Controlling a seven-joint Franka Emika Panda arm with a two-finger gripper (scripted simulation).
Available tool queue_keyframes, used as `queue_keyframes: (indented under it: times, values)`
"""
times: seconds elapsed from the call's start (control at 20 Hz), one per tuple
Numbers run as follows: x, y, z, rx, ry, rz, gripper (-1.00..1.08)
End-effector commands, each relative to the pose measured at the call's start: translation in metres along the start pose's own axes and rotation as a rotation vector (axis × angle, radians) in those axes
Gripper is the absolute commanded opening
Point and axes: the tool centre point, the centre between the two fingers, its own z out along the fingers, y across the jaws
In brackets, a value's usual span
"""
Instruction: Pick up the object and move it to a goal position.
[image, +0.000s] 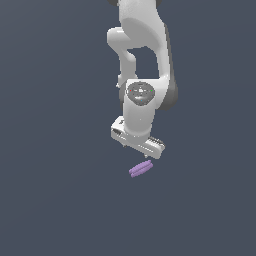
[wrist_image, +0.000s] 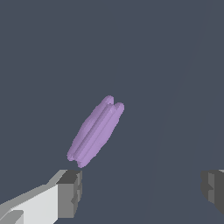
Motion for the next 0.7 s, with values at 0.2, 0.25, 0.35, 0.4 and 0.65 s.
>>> queue_keyframes:
  times: [0.2,0.25,0.35,0.4,0.65]
  values:
    - [0.006,-0.013,0.016,0.003,-0.002,0.173,1.00]
    - [0.007,-0.015,0.019,0.003,-0.002,0.199,1.00]
    - [0.009,-0.019,0.024,0.003,-0.003,0.251,1.00]
    - [0.009,-0.021,0.027,0.004,-0.003,0.277,1.00]
    - [0.013,-0.030,0.039,0.004,-0.003,0.403,1.00]
